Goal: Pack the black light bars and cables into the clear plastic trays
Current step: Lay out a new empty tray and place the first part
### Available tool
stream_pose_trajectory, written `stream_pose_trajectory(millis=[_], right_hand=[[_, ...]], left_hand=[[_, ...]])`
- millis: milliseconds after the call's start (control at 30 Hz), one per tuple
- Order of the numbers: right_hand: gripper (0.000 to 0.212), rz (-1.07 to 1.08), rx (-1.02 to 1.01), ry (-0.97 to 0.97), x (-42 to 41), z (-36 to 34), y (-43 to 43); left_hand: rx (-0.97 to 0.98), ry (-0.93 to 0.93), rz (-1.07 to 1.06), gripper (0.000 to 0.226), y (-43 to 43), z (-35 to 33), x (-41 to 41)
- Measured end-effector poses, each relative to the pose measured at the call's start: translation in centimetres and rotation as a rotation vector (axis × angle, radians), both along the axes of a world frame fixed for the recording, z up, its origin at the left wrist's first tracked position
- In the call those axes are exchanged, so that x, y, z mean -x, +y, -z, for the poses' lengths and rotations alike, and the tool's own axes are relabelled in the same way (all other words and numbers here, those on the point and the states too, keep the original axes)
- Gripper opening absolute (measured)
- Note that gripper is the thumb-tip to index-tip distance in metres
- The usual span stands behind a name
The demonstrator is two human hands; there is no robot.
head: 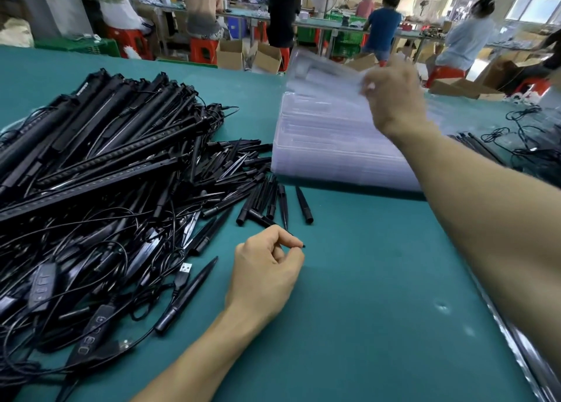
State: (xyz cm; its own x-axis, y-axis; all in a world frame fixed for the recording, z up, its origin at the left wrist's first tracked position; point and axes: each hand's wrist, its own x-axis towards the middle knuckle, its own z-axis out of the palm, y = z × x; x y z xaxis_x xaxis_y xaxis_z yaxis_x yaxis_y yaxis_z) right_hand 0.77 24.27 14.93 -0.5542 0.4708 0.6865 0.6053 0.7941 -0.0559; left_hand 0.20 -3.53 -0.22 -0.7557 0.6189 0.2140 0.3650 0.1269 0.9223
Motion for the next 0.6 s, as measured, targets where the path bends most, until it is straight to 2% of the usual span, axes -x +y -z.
stream_pose_trajectory(millis=[100,167,300,433,500,567,600], right_hand=[[0.023,0.131,-0.071,0.2,-0.5,-4.5,0.6],[0.026,0.111,-0.046,0.292,-1.1,-7.4,0.6],[0.025,-0.071,-0.151,0.119,-2.4,-8.7,-1.2],[0.028,-0.146,-0.277,-0.028,-4.9,-4.6,-4.7],[0.02,-0.203,-0.334,-0.063,-6.7,-1.3,-7.7],[0.008,-0.26,-0.328,-0.045,-8.8,2.1,-11.2],[0.011,-0.29,-0.327,-0.029,-9.8,3.7,-12.9]], left_hand=[[-0.007,-0.008,-0.003,0.02,-0.1,-0.2,-0.1],[-0.009,-0.011,-0.003,0.021,0.0,-0.3,-0.1],[-0.004,-0.001,-0.01,0.021,0.0,-0.4,-0.1],[-0.054,-0.059,0.008,0.014,-0.6,-0.9,-0.2],[-0.126,-0.204,0.008,0.016,-0.7,-1.4,-0.1],[-0.209,-0.466,0.024,0.033,-0.7,-2.6,0.3],[-0.238,-0.598,0.039,0.046,-0.9,-3.1,0.7]])
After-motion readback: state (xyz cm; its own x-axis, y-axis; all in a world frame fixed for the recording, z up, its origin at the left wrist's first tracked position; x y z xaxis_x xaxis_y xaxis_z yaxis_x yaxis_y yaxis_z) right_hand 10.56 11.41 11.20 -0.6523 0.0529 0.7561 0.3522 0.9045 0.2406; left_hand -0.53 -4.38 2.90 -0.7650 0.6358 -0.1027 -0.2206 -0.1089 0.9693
